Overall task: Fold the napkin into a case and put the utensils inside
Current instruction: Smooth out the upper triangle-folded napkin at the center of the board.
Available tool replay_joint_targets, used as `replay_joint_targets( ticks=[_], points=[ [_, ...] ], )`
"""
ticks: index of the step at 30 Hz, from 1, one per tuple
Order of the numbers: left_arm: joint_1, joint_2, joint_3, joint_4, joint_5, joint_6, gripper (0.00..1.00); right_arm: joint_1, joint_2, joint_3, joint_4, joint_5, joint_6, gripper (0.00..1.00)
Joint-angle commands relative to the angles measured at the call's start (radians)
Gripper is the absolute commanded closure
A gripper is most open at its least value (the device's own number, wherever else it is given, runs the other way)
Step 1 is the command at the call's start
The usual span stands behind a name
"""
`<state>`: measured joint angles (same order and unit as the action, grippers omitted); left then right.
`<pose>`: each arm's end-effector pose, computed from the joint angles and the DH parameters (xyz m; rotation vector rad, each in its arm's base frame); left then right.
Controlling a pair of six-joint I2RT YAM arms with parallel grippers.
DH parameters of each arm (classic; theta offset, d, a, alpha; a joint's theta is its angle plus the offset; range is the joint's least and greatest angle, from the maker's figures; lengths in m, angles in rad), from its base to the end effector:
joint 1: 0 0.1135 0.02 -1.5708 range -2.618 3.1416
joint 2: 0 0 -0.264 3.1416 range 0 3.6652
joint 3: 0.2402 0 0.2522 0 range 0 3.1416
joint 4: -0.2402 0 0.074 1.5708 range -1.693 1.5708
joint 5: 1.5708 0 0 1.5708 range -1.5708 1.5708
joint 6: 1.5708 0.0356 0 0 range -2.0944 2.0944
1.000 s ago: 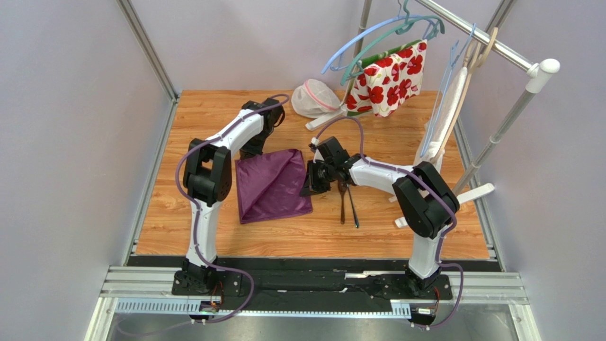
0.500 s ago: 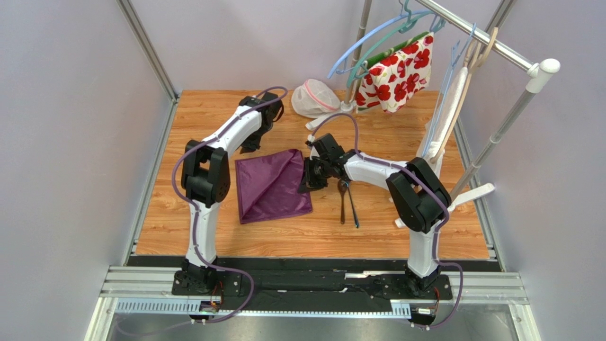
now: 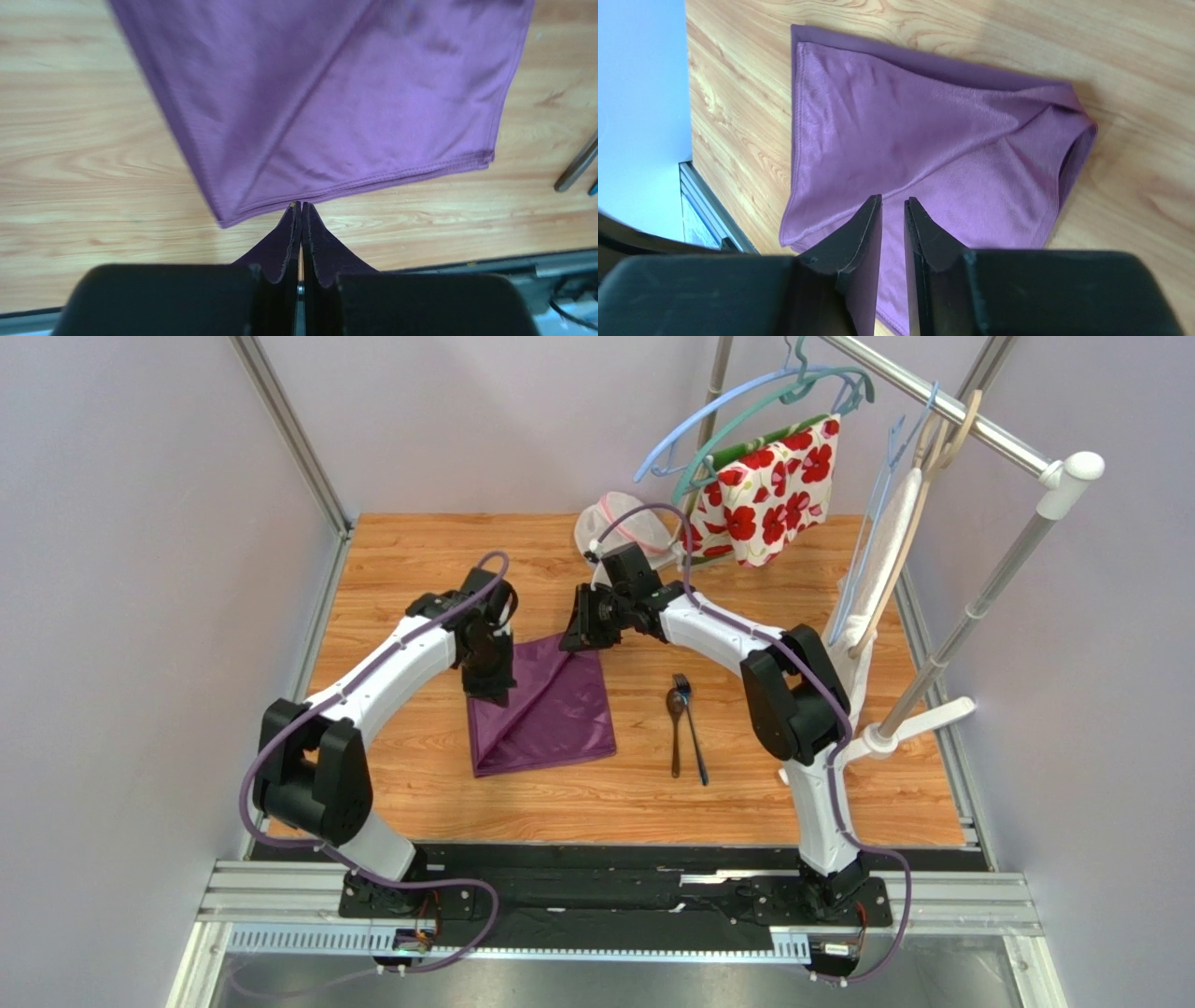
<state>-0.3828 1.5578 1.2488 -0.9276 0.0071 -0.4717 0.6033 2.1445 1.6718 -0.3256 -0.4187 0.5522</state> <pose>0.2820 -0.1138 0.2566 -0.1242 2.8303 -0.2072 0.3896 0.2860 0.2008 -0.2829 2.5217 1.0114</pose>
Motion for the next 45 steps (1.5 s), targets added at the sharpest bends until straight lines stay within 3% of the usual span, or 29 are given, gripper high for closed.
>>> replay_joint_targets(
  ticks=[1, 13, 26, 37, 45],
  points=[
    [0.002, 0.008, -0.078, 0.131, 0.18, -0.07, 0.96, -0.002, 0.072, 0.104, -0.013, -0.034, -0.006, 0.78],
    [0.027, 0.104, -0.1, 0.061, 0.025, -0.096, 1.0, -0.028, 0.23, 0.239, 0.008, -0.089, 0.026, 0.8],
    [0.137, 0.265, -0.141, 0.021, -0.005, -0.139, 1.0, -0.105, 0.325, 0.287, 0.053, -0.127, 0.064, 0.8],
    [0.177, 0.257, -0.138, 0.022, -0.044, -0.119, 1.0, -0.171, 0.414, 0.391, 0.048, -0.173, 0.066, 0.79],
    [0.177, 0.11, -0.129, 0.064, 0.024, -0.059, 1.0, -0.203, 0.405, 0.465, -0.029, -0.175, 0.043, 0.78]
  ],
)
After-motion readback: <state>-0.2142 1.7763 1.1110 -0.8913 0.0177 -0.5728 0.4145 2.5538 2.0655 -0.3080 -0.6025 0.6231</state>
